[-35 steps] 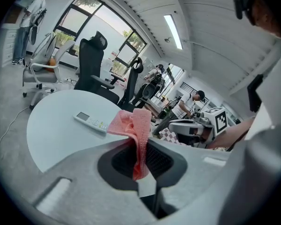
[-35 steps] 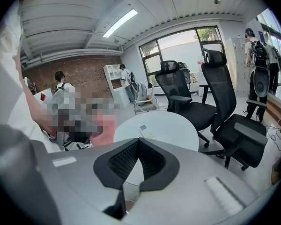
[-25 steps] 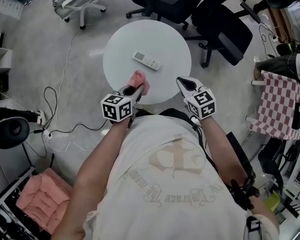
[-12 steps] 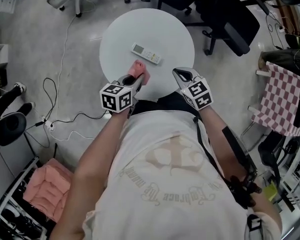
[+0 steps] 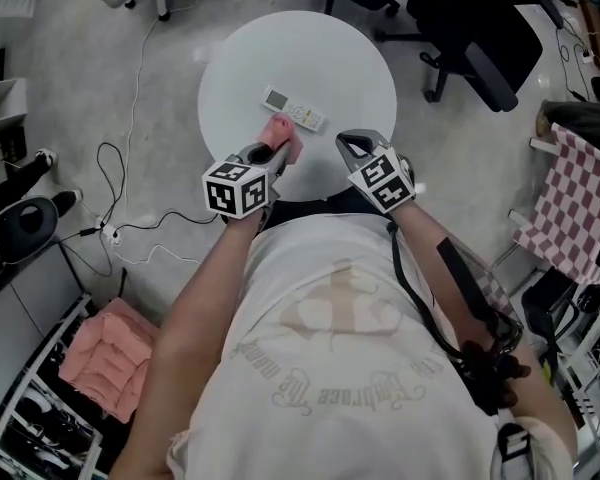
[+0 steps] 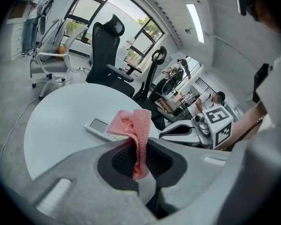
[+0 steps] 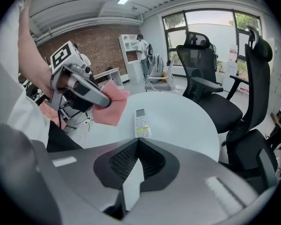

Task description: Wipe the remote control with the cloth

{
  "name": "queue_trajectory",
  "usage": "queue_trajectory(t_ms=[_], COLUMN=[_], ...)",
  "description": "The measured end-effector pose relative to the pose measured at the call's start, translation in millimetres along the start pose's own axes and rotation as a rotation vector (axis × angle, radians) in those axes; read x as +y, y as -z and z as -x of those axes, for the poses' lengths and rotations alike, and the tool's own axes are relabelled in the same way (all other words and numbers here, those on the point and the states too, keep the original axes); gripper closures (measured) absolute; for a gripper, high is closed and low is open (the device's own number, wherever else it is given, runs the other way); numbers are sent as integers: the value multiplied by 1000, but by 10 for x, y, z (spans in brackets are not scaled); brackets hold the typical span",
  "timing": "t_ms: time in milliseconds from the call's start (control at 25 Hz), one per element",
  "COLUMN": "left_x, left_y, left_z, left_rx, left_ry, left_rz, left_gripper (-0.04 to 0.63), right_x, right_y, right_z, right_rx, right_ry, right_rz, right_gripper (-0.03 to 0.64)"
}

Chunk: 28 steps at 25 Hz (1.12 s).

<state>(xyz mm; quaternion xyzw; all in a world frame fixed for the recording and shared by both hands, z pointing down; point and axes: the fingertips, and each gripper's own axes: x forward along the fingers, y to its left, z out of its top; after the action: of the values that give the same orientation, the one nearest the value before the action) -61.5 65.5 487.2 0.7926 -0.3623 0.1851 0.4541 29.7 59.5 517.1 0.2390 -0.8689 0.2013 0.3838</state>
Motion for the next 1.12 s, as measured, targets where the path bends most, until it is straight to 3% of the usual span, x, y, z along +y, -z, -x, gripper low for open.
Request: queue_trajectory(t_ms=[320,760,920,1120], left_x=[115,182,247,271], left_y=[-34,-9,-38,-116], left_z=[-226,-426,-578,-844], left_rx=[59,99,116,144], left_ry=[-29,-53,-61,-59], left_rz=[-34,-14,-5,10], left_gripper=[569,569,569,569], right_x=[-55,-89,-117,-213], right_y=[17,106,168,270], right_z=[-299,-689,-868,-1030], right_rx=[40,123,153,185], right_ry=[-24,-63,-77,-82], right_rz=[48,123,147,184], right_gripper=[597,379,339,344])
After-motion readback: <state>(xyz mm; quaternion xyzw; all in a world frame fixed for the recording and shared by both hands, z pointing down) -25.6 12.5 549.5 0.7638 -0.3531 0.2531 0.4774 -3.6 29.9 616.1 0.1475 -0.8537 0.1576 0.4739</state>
